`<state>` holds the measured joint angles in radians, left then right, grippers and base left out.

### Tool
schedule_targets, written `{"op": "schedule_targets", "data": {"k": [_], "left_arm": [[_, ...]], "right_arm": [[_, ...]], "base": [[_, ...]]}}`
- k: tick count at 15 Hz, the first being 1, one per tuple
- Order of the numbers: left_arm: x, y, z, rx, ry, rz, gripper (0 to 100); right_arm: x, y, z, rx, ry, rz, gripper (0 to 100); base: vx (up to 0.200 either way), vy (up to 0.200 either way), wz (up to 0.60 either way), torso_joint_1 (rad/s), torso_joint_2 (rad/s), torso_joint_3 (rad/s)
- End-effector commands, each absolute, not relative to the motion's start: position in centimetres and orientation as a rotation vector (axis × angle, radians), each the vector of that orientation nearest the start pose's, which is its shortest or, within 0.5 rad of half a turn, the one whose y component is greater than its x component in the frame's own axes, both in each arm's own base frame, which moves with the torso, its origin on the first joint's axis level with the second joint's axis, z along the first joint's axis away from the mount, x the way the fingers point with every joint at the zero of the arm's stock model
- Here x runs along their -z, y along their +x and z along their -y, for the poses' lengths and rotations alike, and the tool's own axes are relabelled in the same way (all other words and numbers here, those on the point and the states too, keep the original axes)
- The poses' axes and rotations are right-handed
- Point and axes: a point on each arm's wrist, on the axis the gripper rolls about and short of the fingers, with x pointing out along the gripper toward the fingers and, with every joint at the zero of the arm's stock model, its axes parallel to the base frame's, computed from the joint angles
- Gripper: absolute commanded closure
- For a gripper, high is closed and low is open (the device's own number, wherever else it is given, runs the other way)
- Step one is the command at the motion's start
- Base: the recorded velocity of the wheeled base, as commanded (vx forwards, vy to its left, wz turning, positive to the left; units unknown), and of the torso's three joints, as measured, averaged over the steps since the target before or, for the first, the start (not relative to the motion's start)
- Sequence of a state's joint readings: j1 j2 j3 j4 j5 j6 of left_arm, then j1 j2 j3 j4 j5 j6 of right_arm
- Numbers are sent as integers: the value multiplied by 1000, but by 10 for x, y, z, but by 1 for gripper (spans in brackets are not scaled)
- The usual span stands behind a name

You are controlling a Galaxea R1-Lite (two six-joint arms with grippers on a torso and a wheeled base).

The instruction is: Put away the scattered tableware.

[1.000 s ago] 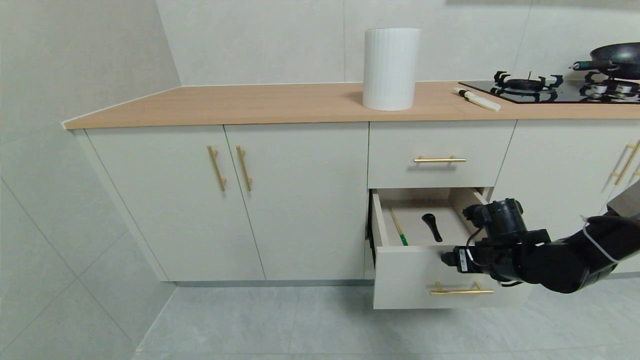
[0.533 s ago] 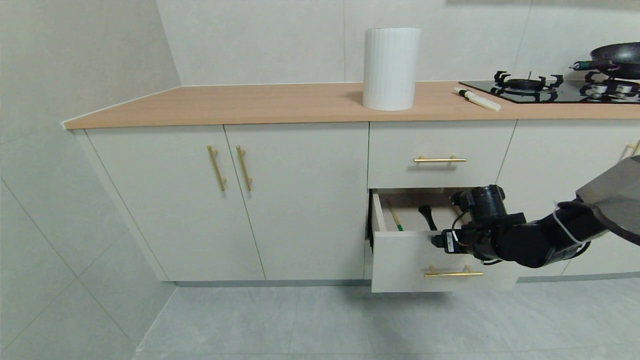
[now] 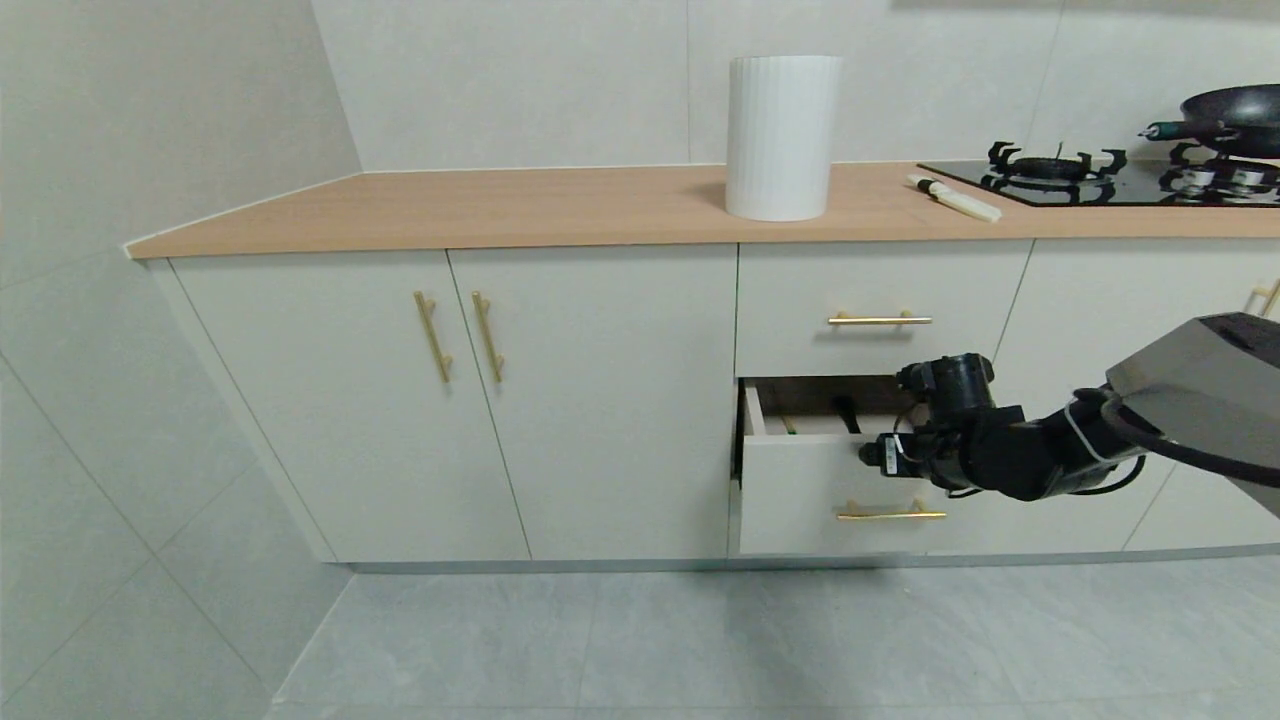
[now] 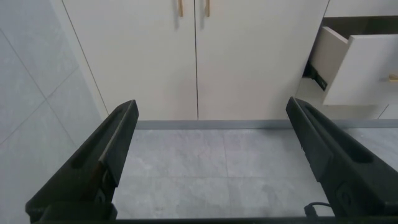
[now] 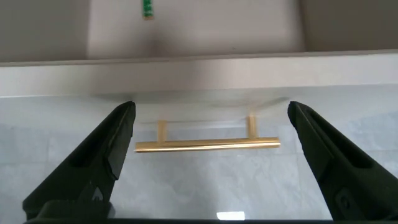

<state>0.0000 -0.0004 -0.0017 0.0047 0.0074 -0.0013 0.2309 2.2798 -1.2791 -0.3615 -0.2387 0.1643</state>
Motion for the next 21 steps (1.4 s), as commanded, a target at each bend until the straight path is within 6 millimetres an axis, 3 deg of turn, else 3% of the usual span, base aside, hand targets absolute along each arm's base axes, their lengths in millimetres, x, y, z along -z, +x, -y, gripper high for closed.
{"op": "schedule_targets", "data": {"k": [1, 5, 10, 21], "left_arm": [[-75, -23, 0, -8, -2, -3, 0], [-75, -23, 0, -8, -2, -3, 0], [-75, -23, 0, -8, -2, -3, 0], [-75, -23, 0, -8, -2, -3, 0]], "right_arm": [[-51, 435, -93, 65, 12, -618, 0], [-47, 456, -91, 74, 28, -577, 0], [-32, 472, -88, 87, 45, -536, 0], [-20, 503, -85, 126, 144, -467, 0]], "base": [[0, 0, 0, 0, 0, 0], [0, 0, 0, 0, 0, 0], [0, 0, 0, 0, 0, 0], [0, 0, 0, 0, 0, 0]]}}
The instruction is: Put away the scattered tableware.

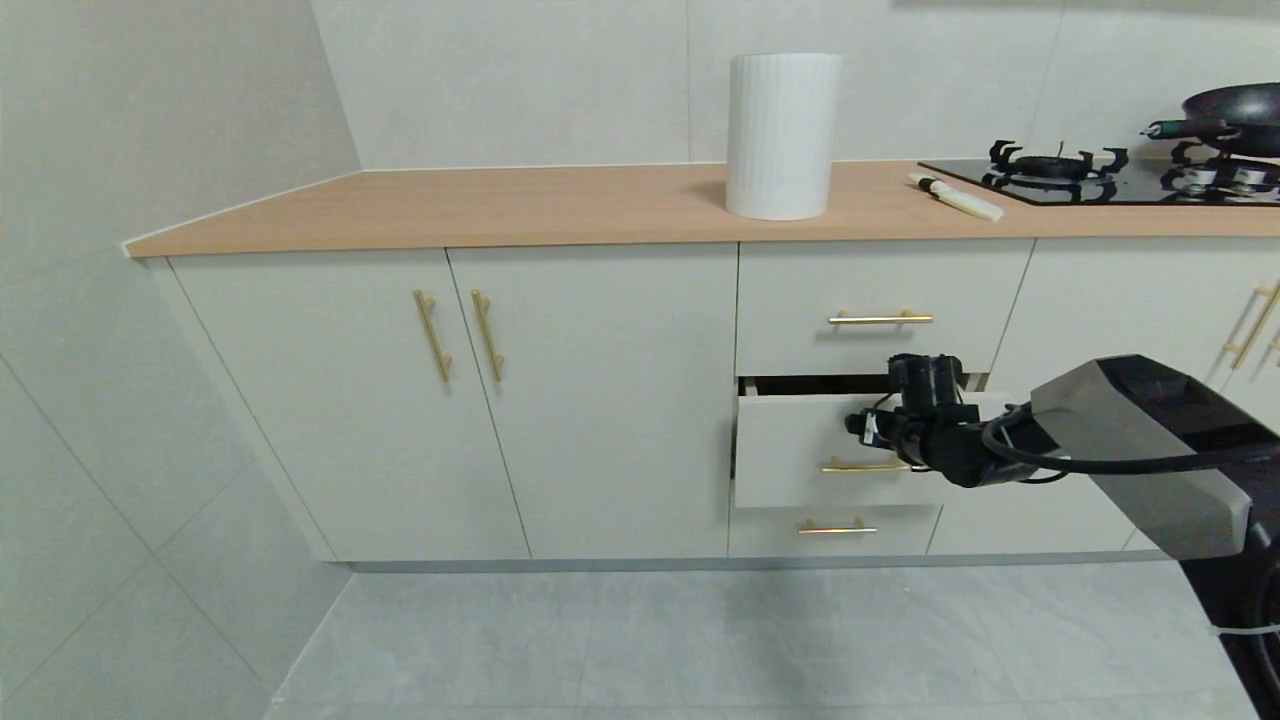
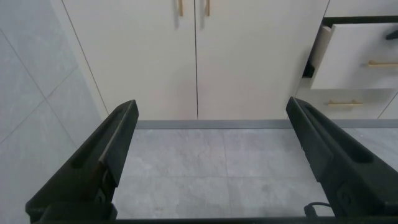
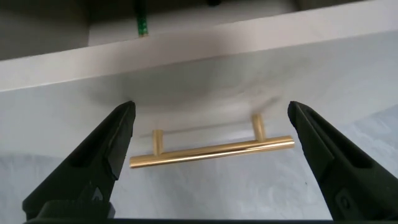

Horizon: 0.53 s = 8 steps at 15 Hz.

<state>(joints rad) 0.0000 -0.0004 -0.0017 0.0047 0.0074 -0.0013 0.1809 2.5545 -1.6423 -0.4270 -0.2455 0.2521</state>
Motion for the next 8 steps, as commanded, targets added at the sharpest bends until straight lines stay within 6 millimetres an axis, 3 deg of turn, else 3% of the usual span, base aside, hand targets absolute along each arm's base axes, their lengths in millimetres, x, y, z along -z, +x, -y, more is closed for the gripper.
{"op": "schedule_targets", "data": {"k": [1, 8], "left_arm": [[-75, -23, 0, -8, -2, -3, 0], [-75, -23, 0, -8, -2, -3, 0]], "right_arm": [[-20, 504, -85, 128, 159, -460, 0], [-7, 521, -84, 147, 201, -368, 0]], "base": [[0, 0, 0, 0, 0, 0], [0, 0, 0, 0, 0, 0]]}}
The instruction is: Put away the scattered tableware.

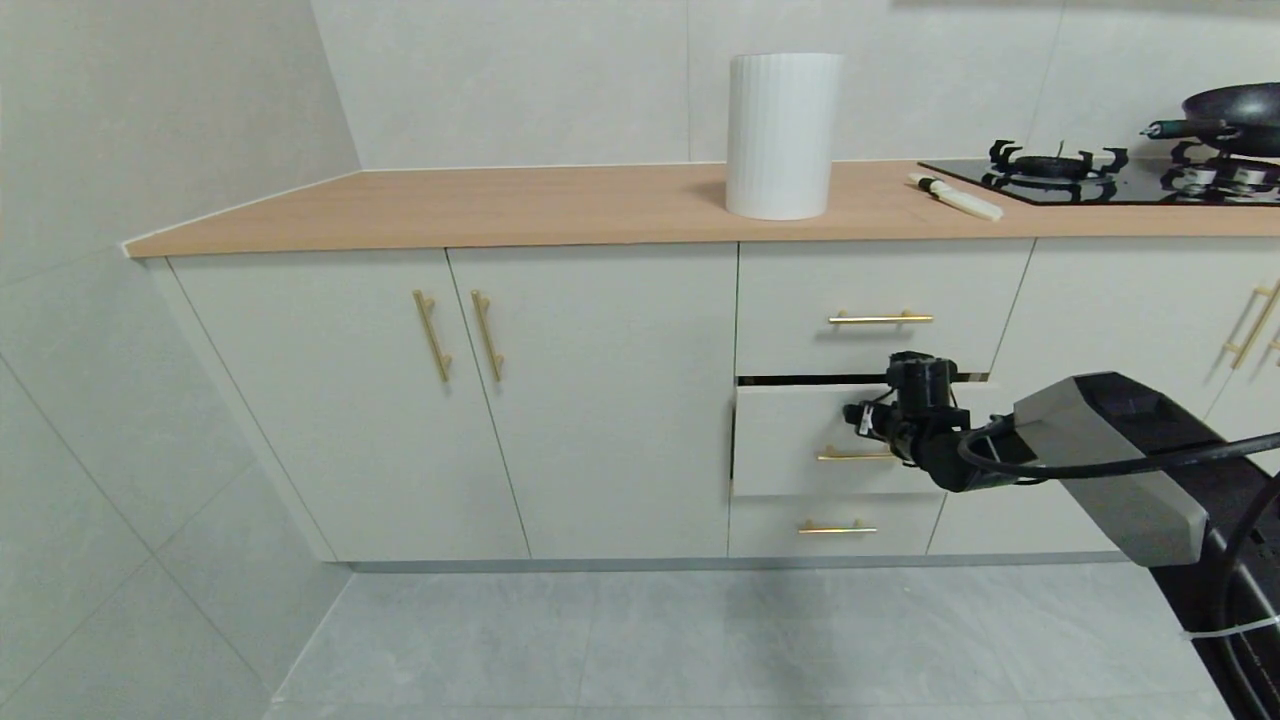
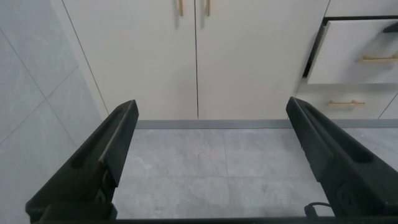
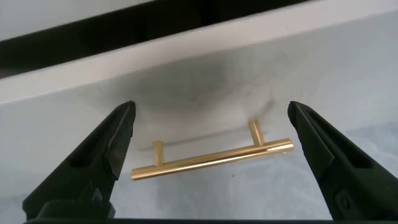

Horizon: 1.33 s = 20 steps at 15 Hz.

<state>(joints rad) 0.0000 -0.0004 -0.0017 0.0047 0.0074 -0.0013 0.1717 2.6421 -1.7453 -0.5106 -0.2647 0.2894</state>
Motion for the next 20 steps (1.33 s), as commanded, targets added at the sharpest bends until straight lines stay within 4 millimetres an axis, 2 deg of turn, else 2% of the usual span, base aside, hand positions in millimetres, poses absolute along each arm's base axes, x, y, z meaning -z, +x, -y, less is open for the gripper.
{"op": "schedule_targets", "data": {"k": [1, 7, 12, 15, 20], "left_arm": [[-75, -23, 0, -8, -2, -3, 0], [-75, -23, 0, -8, -2, -3, 0], [-75, -23, 0, -8, -2, -3, 0], [-75, -23, 0, -8, -2, -3, 0], [-75, -23, 0, -8, -2, -3, 0]], "right_arm": [[-5, 525, -85, 161, 200, -355, 0], [-2, 545, -77, 252, 209, -265, 0], [-2, 550, -76, 259, 214, -240, 0], [7, 550, -75, 266, 222, -253, 0], [4, 551, -74, 267, 231, -237, 0]], "base": [[0, 0, 0, 0, 0, 0], [0, 0, 0, 0, 0, 0], [0, 0, 0, 0, 0, 0], [0, 0, 0, 0, 0, 0], [0, 0, 0, 0, 0, 0]]}}
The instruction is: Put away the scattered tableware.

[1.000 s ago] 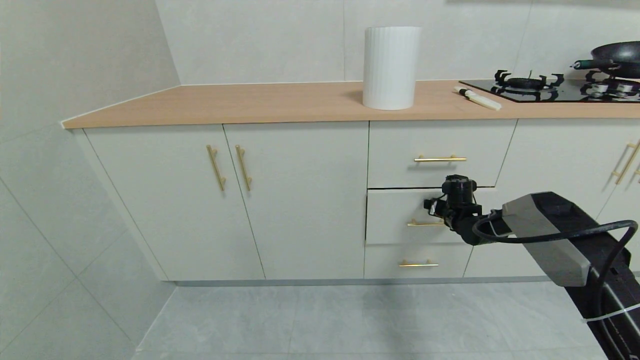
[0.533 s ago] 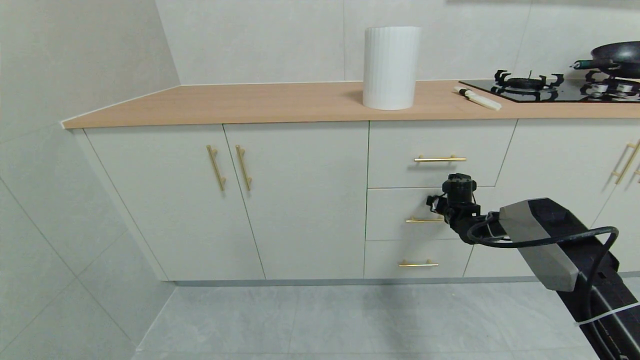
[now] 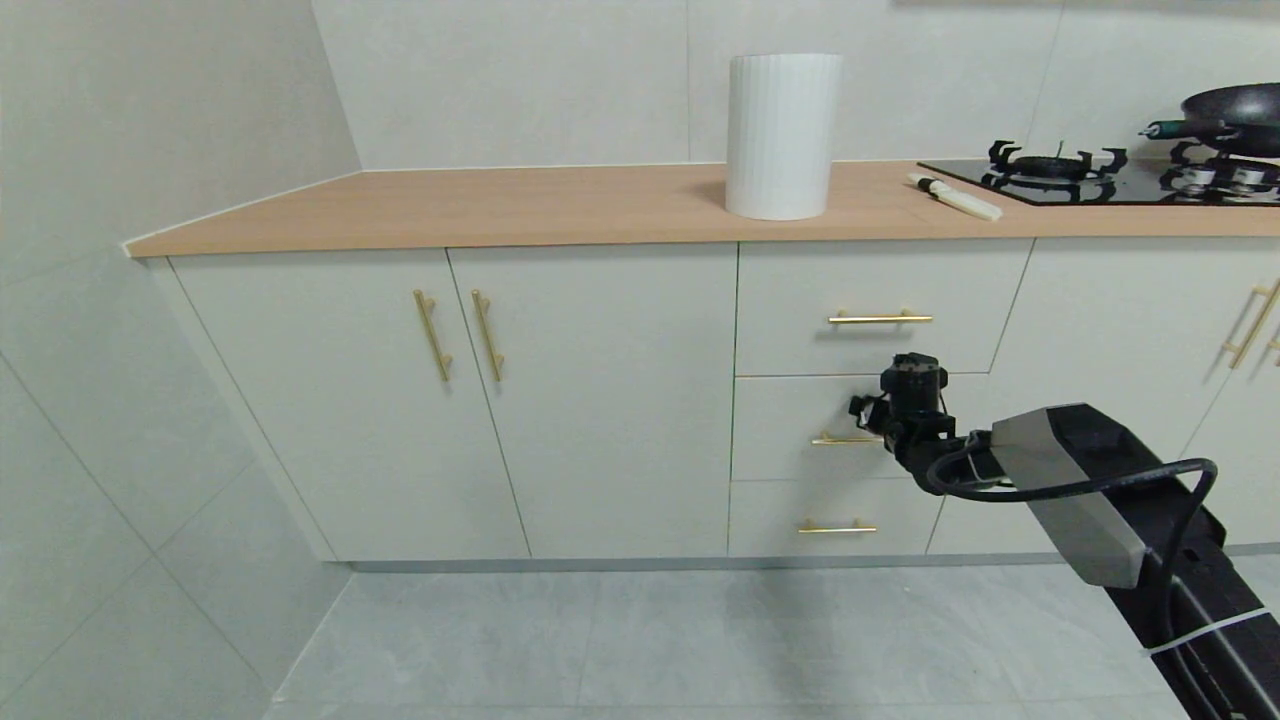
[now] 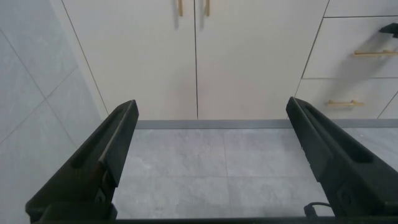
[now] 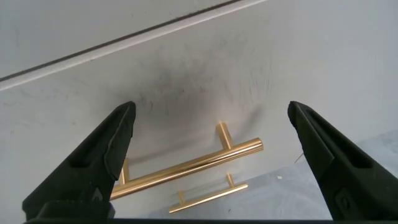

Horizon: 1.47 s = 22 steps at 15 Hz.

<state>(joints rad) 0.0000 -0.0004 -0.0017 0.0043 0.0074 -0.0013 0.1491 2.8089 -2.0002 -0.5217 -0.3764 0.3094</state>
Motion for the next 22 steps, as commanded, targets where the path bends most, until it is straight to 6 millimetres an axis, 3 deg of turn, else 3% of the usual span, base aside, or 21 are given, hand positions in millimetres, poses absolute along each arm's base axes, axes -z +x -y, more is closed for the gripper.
{"op": "schedule_targets", "data": {"k": [1, 4, 7, 10, 11, 15, 18, 21, 22], "left_arm": [[-75, -23, 0, -8, -2, -3, 0], [-75, -23, 0, -8, -2, -3, 0], [-75, -23, 0, -8, -2, -3, 0], [-75, -23, 0, -9, -2, -3, 0], [-75, -23, 0, -8, -2, -3, 0], [-75, -23, 0, -8, -2, -3, 0], [-75, -23, 0, -8, -2, -3, 0], [-75, -23, 0, -8, -2, -3, 0], [-75, -23, 0, -8, -2, -3, 0]], "right_arm": [[-1, 551, -75, 269, 248, -226, 0], [-37, 539, -73, 299, 291, -196, 0], [-74, 483, -69, 283, 288, -293, 0], [-119, 428, -61, 225, 295, -266, 0], [-149, 387, -54, 219, 276, -241, 0], [-211, 258, -33, 201, 230, -125, 0], [-230, 164, -17, 205, 173, 15, 0], [-227, 75, -2, 286, 49, 114, 0], [-228, 62, 0, 297, 36, 128, 0]], "base": [[0, 0, 0, 0, 0, 0], [0, 0, 0, 0, 0, 0], [0, 0, 0, 0, 0, 0], [0, 0, 0, 0, 0, 0], [0, 0, 0, 0, 0, 0], [0, 0, 0, 0, 0, 0], [0, 0, 0, 0, 0, 0], [0, 0, 0, 0, 0, 0], [0, 0, 0, 0, 0, 0]]}}
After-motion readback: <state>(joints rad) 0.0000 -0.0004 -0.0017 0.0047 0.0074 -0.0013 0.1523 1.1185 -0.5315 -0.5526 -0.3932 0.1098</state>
